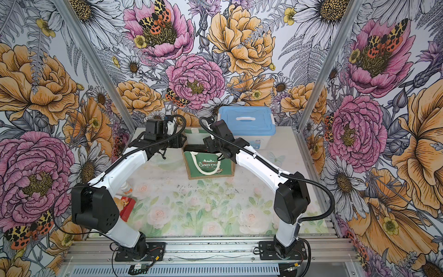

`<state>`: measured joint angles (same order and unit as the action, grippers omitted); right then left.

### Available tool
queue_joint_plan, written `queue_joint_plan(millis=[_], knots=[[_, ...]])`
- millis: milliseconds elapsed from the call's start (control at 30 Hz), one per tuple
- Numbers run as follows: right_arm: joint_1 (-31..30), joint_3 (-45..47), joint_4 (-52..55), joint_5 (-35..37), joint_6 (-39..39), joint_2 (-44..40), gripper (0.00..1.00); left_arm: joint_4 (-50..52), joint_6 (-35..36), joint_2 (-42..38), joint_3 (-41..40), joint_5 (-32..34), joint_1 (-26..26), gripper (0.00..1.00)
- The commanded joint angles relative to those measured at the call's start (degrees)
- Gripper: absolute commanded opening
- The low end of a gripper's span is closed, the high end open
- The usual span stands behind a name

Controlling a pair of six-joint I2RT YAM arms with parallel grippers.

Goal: Remove the ping pong set from the canvas bag
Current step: Pick up the ping pong set from the canvas bag.

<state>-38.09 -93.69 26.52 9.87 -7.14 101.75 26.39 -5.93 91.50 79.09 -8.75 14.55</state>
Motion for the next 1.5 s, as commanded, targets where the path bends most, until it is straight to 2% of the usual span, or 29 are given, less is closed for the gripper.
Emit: queue_joint_plan(millis=[0, 400, 567, 833, 933, 1033, 1133, 1267, 1467], knots=[[-0.8, 0.6, 0.4, 2.3, 1.3, 0.1, 0.74, 0.8, 1.3, 0.5, 1.5, 2.7, 1.0, 0.55], [-2.9, 3.9, 0.5, 1.9, 2.7, -2.0, 0.74, 0.8, 2.7, 1.3, 3.1, 4.8, 1.3, 0.22], [-4.7, 6.2, 0.4, -0.3, 3.4, -3.7, 0.73, 0.6, 3.9, 1.6, 4.0, 5.6, 1.1, 0.15], [-7.0, 9.9, 0.5, -3.3, 6.1, -4.5, 0.75, -0.6, 4.5, 1.4, 3.0, 6.1, 0.1, 0.15], [-7.1, 10.2, 0.2, -0.9, 5.8, -3.7, 0.76, -0.8, 4.9, 1.4, 2.6, 5.4, -0.1, 0.15], [-7.1, 7.7, 0.2, 6.3, 5.9, -1.2, 0.83, -1.2, 5.1, 1.1, 1.8, 4.4, 0.0, 0.15], [-6.6, 4.0, 0.1, 9.8, 6.5, 1.6, 0.84, -1.8, 5.6, 1.0, 0.3, 4.2, 0.7, 0.15], [-5.1, -1.1, -0.8, 11.1, 7.1, 5.0, 0.84, -3.6, 6.8, 0.0, -3.1, 4.7, 1.9, 0.15], [-2.6, -5.6, -1.2, 8.7, 7.7, 7.6, 0.83, -7.4, 9.1, -3.0, -8.7, 5.9, 2.7, 0.17]])
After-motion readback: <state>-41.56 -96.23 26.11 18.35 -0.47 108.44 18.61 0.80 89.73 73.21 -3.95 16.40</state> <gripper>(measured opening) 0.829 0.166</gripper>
